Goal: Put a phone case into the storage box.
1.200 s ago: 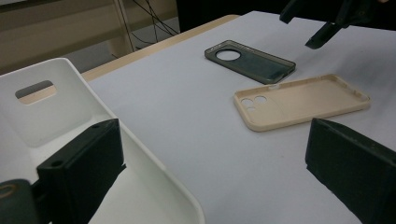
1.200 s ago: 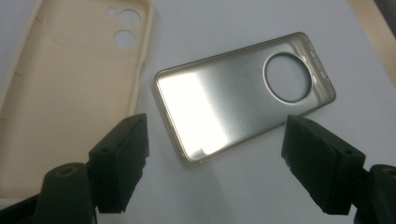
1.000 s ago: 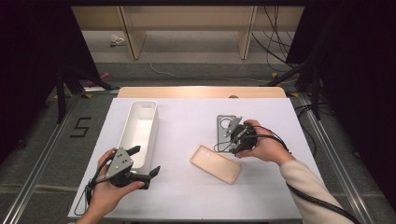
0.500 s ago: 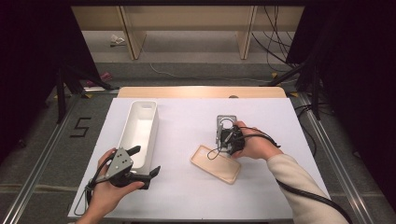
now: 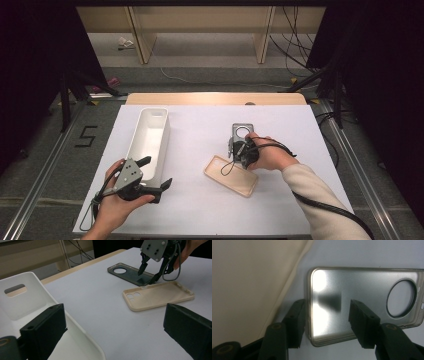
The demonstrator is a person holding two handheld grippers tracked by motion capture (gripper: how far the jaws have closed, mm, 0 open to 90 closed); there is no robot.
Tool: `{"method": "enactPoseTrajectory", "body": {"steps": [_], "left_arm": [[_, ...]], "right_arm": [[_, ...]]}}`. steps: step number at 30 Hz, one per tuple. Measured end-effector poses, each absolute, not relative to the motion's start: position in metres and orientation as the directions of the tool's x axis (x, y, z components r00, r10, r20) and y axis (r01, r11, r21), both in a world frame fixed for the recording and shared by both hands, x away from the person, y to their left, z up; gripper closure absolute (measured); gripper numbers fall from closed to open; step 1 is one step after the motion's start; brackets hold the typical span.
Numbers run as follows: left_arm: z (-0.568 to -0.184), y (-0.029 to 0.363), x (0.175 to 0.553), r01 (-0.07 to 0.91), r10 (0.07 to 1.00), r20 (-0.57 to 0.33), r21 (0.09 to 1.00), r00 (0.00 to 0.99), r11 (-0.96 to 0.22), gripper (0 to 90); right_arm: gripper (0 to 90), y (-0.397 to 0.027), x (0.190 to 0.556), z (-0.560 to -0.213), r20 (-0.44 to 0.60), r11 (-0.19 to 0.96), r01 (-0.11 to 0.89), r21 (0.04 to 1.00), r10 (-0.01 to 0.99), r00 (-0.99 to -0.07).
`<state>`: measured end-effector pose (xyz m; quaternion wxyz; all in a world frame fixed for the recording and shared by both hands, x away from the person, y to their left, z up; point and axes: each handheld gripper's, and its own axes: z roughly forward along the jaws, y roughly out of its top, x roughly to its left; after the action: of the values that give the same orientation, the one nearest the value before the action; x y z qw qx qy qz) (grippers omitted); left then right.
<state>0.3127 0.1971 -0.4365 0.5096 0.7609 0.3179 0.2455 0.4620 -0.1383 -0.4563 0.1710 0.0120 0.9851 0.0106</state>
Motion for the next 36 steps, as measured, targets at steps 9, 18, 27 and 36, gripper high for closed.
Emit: {"method": "enactPoseTrajectory", "body": {"steps": [9,18,27,36], "left_arm": [[-0.4368,0.1964,0.3127,0.233,0.730,0.049,0.931,0.681,-0.280,4.0],[-0.4369,0.1959,0.3126,0.233,0.729,0.048,0.931,0.683,-0.280,4.0],[-0.4370,0.1953,0.3124,0.235,0.728,0.046,0.931,0.684,-0.280,4.0],[-0.4371,0.1952,0.3124,0.234,0.727,0.048,0.931,0.685,-0.281,4.0]], "right_arm": [[64.3,-0.1352,0.4605,-0.4566,-0.302,1.000,-0.010,0.000,-0.009,-0.953],[72.8,-0.1333,0.4593,-0.4567,-0.281,1.000,-0.023,-0.021,-0.028,-0.959],[80.3,-0.1331,0.4580,-0.4569,-0.266,0.999,-0.032,-0.024,-0.037,-0.963],[85.8,-0.1330,0.4582,-0.4573,-0.256,0.999,-0.024,-0.021,-0.029,-0.966]]}}
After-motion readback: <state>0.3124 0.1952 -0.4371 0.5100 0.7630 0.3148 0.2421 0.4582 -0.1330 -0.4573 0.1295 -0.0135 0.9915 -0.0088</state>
